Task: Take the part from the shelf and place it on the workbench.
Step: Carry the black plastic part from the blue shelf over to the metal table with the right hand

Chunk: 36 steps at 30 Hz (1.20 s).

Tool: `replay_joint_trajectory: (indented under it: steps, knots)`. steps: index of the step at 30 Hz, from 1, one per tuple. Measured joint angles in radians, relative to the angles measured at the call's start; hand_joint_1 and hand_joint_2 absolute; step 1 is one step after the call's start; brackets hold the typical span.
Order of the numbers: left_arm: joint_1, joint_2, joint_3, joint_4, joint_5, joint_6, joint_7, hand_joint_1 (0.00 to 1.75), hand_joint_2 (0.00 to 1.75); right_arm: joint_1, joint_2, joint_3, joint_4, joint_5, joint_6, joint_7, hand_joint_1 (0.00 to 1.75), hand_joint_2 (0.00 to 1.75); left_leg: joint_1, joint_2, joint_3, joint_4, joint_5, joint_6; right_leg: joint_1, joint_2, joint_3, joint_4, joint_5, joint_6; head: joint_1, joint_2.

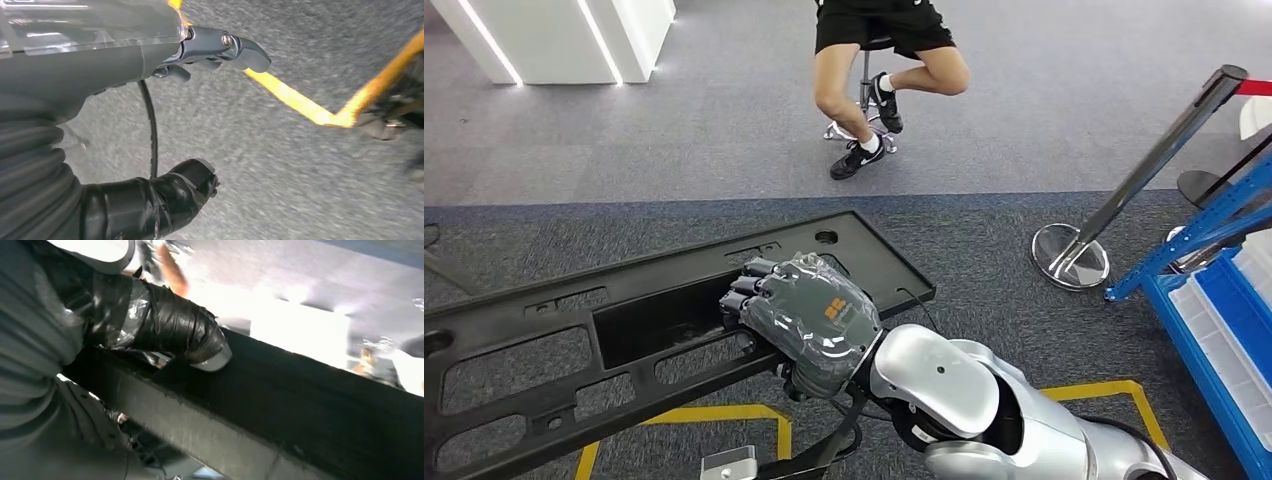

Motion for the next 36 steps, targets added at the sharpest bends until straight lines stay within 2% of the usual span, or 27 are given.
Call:
replay_joint_trajectory:
  steps: [1, 2, 3, 4, 5, 6, 8, 9, 10, 12, 14, 16, 17, 18, 19, 20, 22, 24, 25, 27, 28, 30, 31, 33, 34, 35, 36]
  knots:
    - [-0.001, 0.000, 0.002, 0.000, 0.000, 0.000, 0.000, 0.00, 1.75, 0.002, 0.000, 0.000, 0.001, 0.000, 0.000, 0.000, 1.75, 1.75, -0.004, -0.011, -0.002, 0.000, 0.002, 0.006, 0.001, 0.022, -0.035, 0.072, -0.035, -0.003, 0.000, 0.000]
    - [-0.002, 0.001, 0.003, 0.000, 0.000, 0.000, 0.000, 0.00, 1.75, 0.004, -0.001, 0.000, 0.002, 0.000, 0.000, 0.000, 1.75, 1.75, -0.009, -0.025, -0.005, 0.001, 0.003, 0.009, 0.004, 0.032, -0.069, 0.138, -0.059, -0.006, 0.000, 0.000]
    - [-0.002, 0.000, 0.004, 0.000, 0.000, 0.000, 0.000, 0.00, 1.75, 0.006, -0.002, 0.001, 0.003, 0.000, 0.000, 0.000, 1.75, 1.75, -0.014, -0.040, -0.007, 0.003, 0.004, 0.012, 0.007, 0.035, -0.091, 0.176, -0.064, -0.011, 0.000, 0.000]
    - [-0.002, 0.000, 0.004, 0.000, 0.000, 0.000, 0.000, 0.00, 1.75, 0.007, -0.002, 0.001, 0.004, 0.000, 0.000, 0.000, 1.75, 1.75, -0.019, -0.056, -0.008, 0.005, 0.005, 0.014, 0.011, 0.037, -0.095, 0.175, -0.048, -0.018, 0.000, 0.000]
    - [-0.002, 0.000, 0.005, 0.000, 0.000, 0.000, 0.000, 0.00, 1.75, 0.007, -0.002, 0.001, 0.004, 0.000, 0.000, 0.000, 1.75, 1.75, -0.023, -0.073, -0.008, 0.007, 0.006, 0.015, 0.016, 0.043, -0.080, 0.134, -0.014, -0.026, 0.000, 0.000]
    - [-0.002, 0.000, 0.007, 0.000, 0.000, 0.000, 0.000, 0.00, 1.75, 0.006, -0.002, 0.001, 0.005, 0.000, 0.000, 0.000, 1.75, 1.75, -0.026, -0.089, -0.009, 0.009, 0.006, 0.015, 0.022, 0.057, -0.049, 0.064, 0.029, -0.037, 0.000, 0.000]
    - [-0.003, 0.000, 0.009, 0.000, 0.000, 0.000, 0.000, 0.00, 1.75, 0.005, -0.002, 0.001, 0.005, 0.000, 0.000, 0.000, 1.75, 1.75, -0.029, -0.115, -0.013, 0.014, 0.008, 0.013, 0.028, 0.094, 0.002, -0.056, 0.082, -0.053, 0.000, 0.000]
    - [-0.002, -0.001, 0.010, 0.000, 0.000, 0.000, 0.000, 0.00, 1.75, 0.004, -0.002, 0.001, 0.005, 0.000, 0.000, 0.000, 1.75, 1.75, -0.027, -0.126, -0.017, 0.016, 0.009, 0.011, 0.030, 0.104, 0.013, -0.086, 0.091, -0.056, -0.001, 0.000]
    - [-0.001, -0.001, 0.010, 0.000, 0.000, 0.000, 0.000, 0.00, 1.75, 0.003, -0.002, 0.001, 0.005, 0.000, 0.000, 0.000, 1.75, 1.75, -0.025, -0.137, -0.021, 0.015, 0.012, 0.006, 0.031, 0.102, 0.015, -0.094, 0.091, -0.058, 0.000, 0.000]
    - [0.004, -0.002, 0.010, 0.000, 0.000, -0.001, 0.001, 0.00, 1.75, 0.001, -0.001, 0.001, 0.005, 0.000, 0.000, 0.000, 1.75, 1.75, -0.023, -0.147, -0.025, 0.012, 0.016, -0.003, 0.029, 0.078, 0.021, -0.111, 0.101, -0.060, 0.000, 0.000]
    - [0.003, -0.001, 0.010, 0.000, -0.002, -0.002, 0.003, 0.00, 1.75, -0.003, 0.003, 0.001, 0.004, 0.000, 0.000, 0.000, 1.75, 1.75, -0.025, -0.103, -0.042, 0.045, -0.008, -0.014, 0.023, 0.052, 0.034, -0.138, 0.113, -0.065, -0.003, 0.000]
    - [-0.003, 0.000, 0.011, 0.000, -0.005, -0.002, 0.006, 0.00, 1.75, -0.005, 0.004, 0.001, 0.003, 0.000, 0.000, 0.000, 1.75, 1.75, -0.019, -0.044, -0.092, 0.152, -0.068, -0.031, 0.020, 0.024, 0.042, -0.151, 0.118, -0.068, -0.006, 0.000]
    - [-0.005, 0.000, 0.012, 0.000, -0.007, -0.002, 0.007, 0.00, 1.75, -0.005, 0.004, 0.002, 0.003, 0.000, 0.000, 0.001, 1.75, 1.75, -0.011, -0.032, -0.123, 0.215, -0.096, -0.040, 0.019, 0.008, 0.042, -0.152, 0.118, -0.067, -0.006, 0.000]
    - [-0.007, 0.000, 0.012, 0.000, -0.009, -0.002, 0.007, 0.00, 1.75, -0.004, 0.004, 0.002, 0.004, 0.000, 0.000, 0.002, 1.75, 1.75, -0.003, -0.025, -0.145, 0.260, -0.110, -0.047, 0.018, -0.007, 0.041, -0.151, 0.116, -0.065, -0.006, 0.000]
    - [-0.008, -0.001, 0.012, 0.000, -0.012, -0.002, 0.007, 0.00, 1.75, -0.003, 0.004, 0.002, 0.004, 0.000, 0.001, 0.002, 1.75, 1.75, 0.005, -0.020, -0.150, 0.271, -0.107, -0.055, 0.017, -0.022, 0.041, -0.150, 0.114, -0.062, -0.006, 0.000]
    - [-0.009, -0.001, 0.013, 0.000, -0.015, -0.002, 0.008, 0.00, 1.75, -0.003, 0.004, 0.003, 0.004, 0.000, 0.001, 0.003, 1.75, 1.75, 0.013, -0.013, -0.131, 0.240, -0.084, -0.063, 0.014, -0.036, 0.041, -0.147, 0.111, -0.057, -0.006, 0.000]
    - [-0.010, -0.001, 0.014, 0.000, -0.020, -0.002, 0.009, 0.00, 1.75, -0.004, 0.005, 0.003, 0.004, 0.000, 0.001, 0.004, 1.75, 1.75, 0.020, 0.022, -0.053, 0.106, -0.026, -0.076, 0.011, -0.060, 0.041, -0.136, 0.101, -0.043, -0.007, 0.000]
    - [-0.012, -0.001, 0.017, 0.000, -0.023, -0.003, 0.010, 0.00, 1.75, -0.006, 0.005, 0.003, 0.004, 0.000, 0.001, 0.006, 1.75, 1.75, 0.016, 0.046, -0.006, 0.018, -0.002, -0.068, 0.011, -0.078, 0.040, -0.122, 0.089, -0.026, -0.006, 0.000]
    - [-0.013, -0.001, 0.019, 0.000, -0.025, -0.004, 0.010, 0.00, 1.75, -0.007, 0.006, 0.004, 0.004, 0.000, 0.001, 0.007, 1.75, 1.75, 0.011, 0.044, -0.004, 0.011, -0.006, -0.059, 0.012, -0.086, 0.040, -0.120, 0.085, -0.019, -0.005, 0.000]
    - [-0.011, -0.001, 0.022, 0.000, -0.031, -0.005, 0.011, 0.00, 1.75, -0.008, 0.007, 0.005, 0.004, 0.002, 0.001, 0.008, 1.75, 1.75, 0.008, 0.021, -0.008, 0.011, -0.005, -0.039, 0.008, -0.098, 0.044, -0.118, 0.080, -0.006, -0.005, 0.000]
    - [-0.011, 0.000, 0.025, 0.000, -0.035, -0.006, 0.012, 0.00, 1.75, -0.009, 0.008, 0.005, 0.004, 0.003, 0.001, 0.009, 1.75, 1.75, 0.007, 0.010, -0.006, 0.008, -0.004, -0.030, 0.004, -0.085, 0.044, -0.110, 0.072, 0.000, -0.004, 0.000]
    - [-0.013, 0.001, 0.034, 0.000, -0.041, -0.007, 0.015, 0.00, 1.75, -0.010, 0.009, 0.005, 0.004, 0.006, 0.000, 0.011, 1.75, 1.75, 0.008, -0.011, -0.002, 0.003, -0.001, -0.014, -0.002, -0.026, 0.015, -0.039, 0.026, 0.005, -0.004, 0.000]
    - [-0.016, 0.002, 0.038, 0.000, -0.044, -0.008, 0.015, 0.00, 1.75, -0.010, 0.009, 0.006, 0.005, 0.008, 0.000, 0.011, 1.75, 1.75, 0.006, -0.021, -0.003, 0.003, -0.001, -0.009, -0.002, 0.006, -0.016, 0.025, -0.006, 0.004, -0.003, 0.000]
    - [-0.019, 0.003, 0.045, 0.000, -0.048, -0.009, 0.016, 0.00, 1.75, -0.009, 0.007, 0.008, 0.007, 0.009, 0.000, 0.012, 1.75, 1.75, 0.001, -0.045, -0.004, 0.004, -0.001, -0.002, 0.001, 0.032, -0.086, 0.154, -0.053, -0.001, -0.003, 0.000]
    - [-0.019, 0.003, 0.048, 0.000, -0.050, -0.009, 0.016, 0.00, 1.75, -0.009, 0.006, 0.010, 0.008, 0.010, 0.000, 0.013, 1.75, 1.75, -0.003, -0.060, -0.005, 0.005, -0.001, 0.000, 0.002, 0.035, -0.106, 0.181, -0.051, -0.004, -0.003, 0.000]
    - [-0.019, 0.002, 0.050, 0.000, -0.053, -0.010, 0.016, 0.00, 1.75, -0.010, 0.006, 0.011, 0.009, 0.010, 0.000, 0.013, 1.75, 1.75, -0.005, -0.076, -0.004, 0.006, -0.001, 0.000, 0.004, 0.038, -0.107, 0.170, -0.028, -0.010, -0.003, 0.000]
    - [-0.020, 0.002, 0.053, 0.000, -0.054, -0.011, 0.016, 0.00, 1.75, -0.012, 0.005, 0.012, 0.010, 0.010, 0.000, 0.013, 1.75, 1.75, -0.007, -0.092, -0.004, 0.008, -0.002, 0.000, 0.007, 0.046, -0.090, 0.121, 0.011, -0.017, -0.003, 0.000]
